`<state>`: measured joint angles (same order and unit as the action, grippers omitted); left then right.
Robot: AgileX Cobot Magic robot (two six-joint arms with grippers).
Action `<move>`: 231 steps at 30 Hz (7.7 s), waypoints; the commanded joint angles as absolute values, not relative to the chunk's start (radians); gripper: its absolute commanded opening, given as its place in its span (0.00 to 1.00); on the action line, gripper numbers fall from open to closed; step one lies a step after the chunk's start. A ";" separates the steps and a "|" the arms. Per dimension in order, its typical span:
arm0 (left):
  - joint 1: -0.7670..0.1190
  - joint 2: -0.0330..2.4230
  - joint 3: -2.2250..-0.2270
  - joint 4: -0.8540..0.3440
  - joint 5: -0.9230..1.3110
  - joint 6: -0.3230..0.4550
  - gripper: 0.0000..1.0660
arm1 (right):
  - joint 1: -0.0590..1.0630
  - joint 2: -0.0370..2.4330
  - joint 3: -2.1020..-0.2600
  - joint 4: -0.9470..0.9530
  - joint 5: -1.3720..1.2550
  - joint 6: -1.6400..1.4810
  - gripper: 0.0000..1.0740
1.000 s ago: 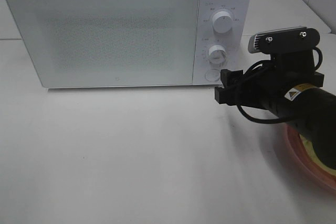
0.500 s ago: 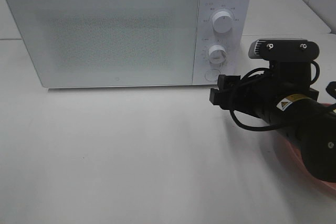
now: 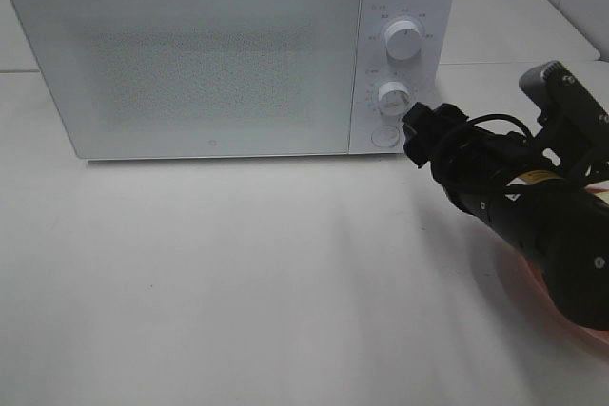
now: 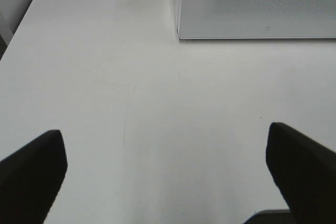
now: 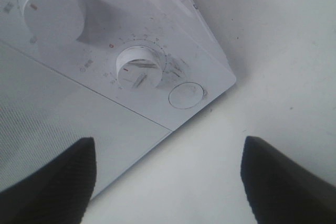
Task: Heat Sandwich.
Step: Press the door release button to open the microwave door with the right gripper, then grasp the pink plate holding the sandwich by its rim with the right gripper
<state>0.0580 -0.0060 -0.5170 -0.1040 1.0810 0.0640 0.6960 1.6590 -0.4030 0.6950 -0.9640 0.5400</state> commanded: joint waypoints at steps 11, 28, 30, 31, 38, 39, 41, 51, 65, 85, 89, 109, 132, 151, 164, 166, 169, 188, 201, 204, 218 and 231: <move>0.059 -0.030 -0.515 -0.113 1.070 0.058 0.92 | 0.698 1.655 -0.400 0.716 -0.951 1.224 0.29; 0.059 -0.030 -0.515 -0.113 1.070 0.058 0.92 | 0.698 1.681 -0.406 0.743 -0.887 1.205 0.00; 0.059 -0.030 -0.515 -0.113 1.070 0.058 0.92 | 0.698 1.706 -0.416 0.741 -0.896 1.205 0.00; 0.059 -0.030 -0.515 -0.113 1.070 0.058 0.92 | 0.698 1.720 -0.425 0.741 -0.897 1.208 0.00; 0.059 -0.024 -0.515 -0.113 1.070 0.058 0.92 | 0.661 1.796 -0.497 0.674 -0.894 1.236 0.00; 0.059 -0.024 -0.515 -0.113 1.070 0.058 0.92 | 0.635 1.817 -0.520 0.636 -0.894 1.258 0.00; 0.059 -0.024 -0.515 -0.113 1.070 0.058 0.92 | 0.623 1.828 -0.534 0.618 -0.894 1.266 0.00; 0.059 -0.024 -0.515 -0.113 1.070 0.058 0.92 | 0.530 1.929 -0.643 0.501 -0.882 1.334 0.00; 0.059 -0.024 -0.515 -0.113 1.070 0.058 0.92 | 0.463 2.043 -0.778 0.470 -0.841 1.341 0.00; 0.059 -0.024 -0.515 -0.113 1.070 0.058 0.92 | 0.457 2.090 -0.882 0.409 -0.767 1.418 0.00; 0.059 -0.024 -0.515 -0.113 1.070 0.058 0.92 | 0.457 2.090 -0.882 0.405 -0.780 1.430 0.00; 0.059 -0.024 -0.515 -0.113 1.070 0.058 0.92 | 0.457 2.103 -0.908 0.412 -1.014 1.404 0.00; 0.059 -0.024 -0.515 -0.113 1.070 0.058 0.92 | 0.457 2.152 -1.039 0.430 -1.139 1.283 0.00; 0.059 -0.024 -0.515 -0.112 1.070 0.058 0.92 | 0.479 2.057 -0.886 0.475 -0.832 1.302 0.00; 0.059 -0.024 -0.515 -0.112 1.070 0.058 0.92 | 0.479 1.939 -0.744 0.474 -0.625 1.193 0.00; 0.059 -0.024 -0.515 -0.112 1.070 0.058 0.92 | 0.477 1.895 -0.730 0.471 -0.555 1.123 0.00; 0.059 -0.024 -0.515 -0.112 1.070 0.058 0.92 | 0.477 1.861 -0.727 0.471 -0.503 1.052 0.00; 0.059 -0.024 -0.515 -0.112 1.070 0.058 0.92 | 0.430 1.632 -0.727 0.467 0.069 0.096 0.03; 0.059 -0.024 -0.515 -0.112 1.070 0.058 0.92 | 0.315 1.522 -0.727 0.284 0.378 -0.139 0.06; 0.059 -0.024 -0.515 -0.112 1.070 0.058 0.92 | 0.307 1.496 -0.727 0.214 0.468 -0.135 0.08; 0.059 -0.024 -0.515 -0.112 1.070 0.058 0.92 | 0.302 1.408 -0.727 0.130 0.627 -0.112 0.76; 0.059 -0.024 -0.515 -0.112 1.070 0.058 0.92 | 0.302 1.408 -0.727 0.012 0.641 -0.021 0.92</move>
<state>0.0580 -0.0060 -0.5170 -0.1040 1.0790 0.0640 0.3090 1.4150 -0.7290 0.0340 0.6290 -0.0420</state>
